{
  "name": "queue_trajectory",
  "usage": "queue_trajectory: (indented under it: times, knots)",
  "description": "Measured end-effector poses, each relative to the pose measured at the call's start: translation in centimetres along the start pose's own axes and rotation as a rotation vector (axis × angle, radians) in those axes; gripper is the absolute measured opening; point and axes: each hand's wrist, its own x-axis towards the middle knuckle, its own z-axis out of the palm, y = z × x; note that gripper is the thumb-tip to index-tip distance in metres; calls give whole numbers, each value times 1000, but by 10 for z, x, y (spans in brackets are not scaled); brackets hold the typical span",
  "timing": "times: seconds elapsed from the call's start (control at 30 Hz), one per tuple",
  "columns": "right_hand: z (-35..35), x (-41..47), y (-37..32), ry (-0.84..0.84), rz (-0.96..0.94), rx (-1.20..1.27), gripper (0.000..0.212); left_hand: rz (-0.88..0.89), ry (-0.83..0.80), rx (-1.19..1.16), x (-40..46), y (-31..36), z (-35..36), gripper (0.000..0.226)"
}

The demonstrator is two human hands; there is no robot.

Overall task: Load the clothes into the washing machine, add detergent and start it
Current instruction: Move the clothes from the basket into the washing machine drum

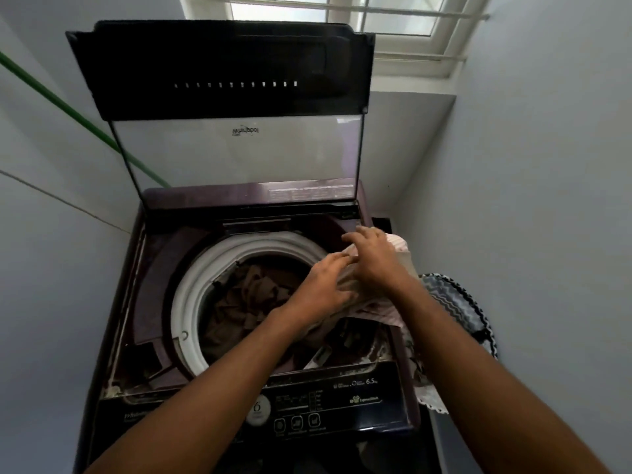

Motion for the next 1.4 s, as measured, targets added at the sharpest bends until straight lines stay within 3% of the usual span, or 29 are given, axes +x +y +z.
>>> queue_trajectory:
  times: [0.13, 0.27, 0.37, 0.43, 0.53, 0.63, 0.77, 0.9, 1.03, 1.3, 1.4]
  knots:
    - [-16, -6, 53, -228, 100, -16, 88, 165, -36, 188, 32, 17, 26, 99]
    - [-12, -12, 95, -393, 144, -29, 112, 71, -151, 365, 48, 29, 43, 110]
    - [-1, -17, 107, -437, 153, -2, 125, 65, -163, 487, 56, 33, 49, 117]
    - [4, -19, 108, -398, 161, 144, 129, 76, -143, 520, 58, 35, 48, 116]
    - [4, -19, 114, -310, 107, 316, 110, 93, -129, 517, 59, 37, 49, 113]
    - [1, -20, 113, -247, 74, 241, 80, 104, -131, 457, 57, 37, 44, 106]
    - [-16, -16, 90, -163, 65, 174, 54, 45, -150, 332, 52, 40, 26, 97]
    - [-32, -8, 39, -32, 48, 275, 31, -28, -24, 260, 40, 29, -9, 74]
    - [-35, 2, -22, -35, -17, 358, 24, -83, 86, 226, 17, 3, -55, 73]
    - [5, 20, -107, -134, -108, 298, 38, -222, 145, 146, -42, -52, -100, 79]
    - [31, 23, -125, -151, -145, 273, 40, -321, 107, 217, -59, -74, -101, 89]
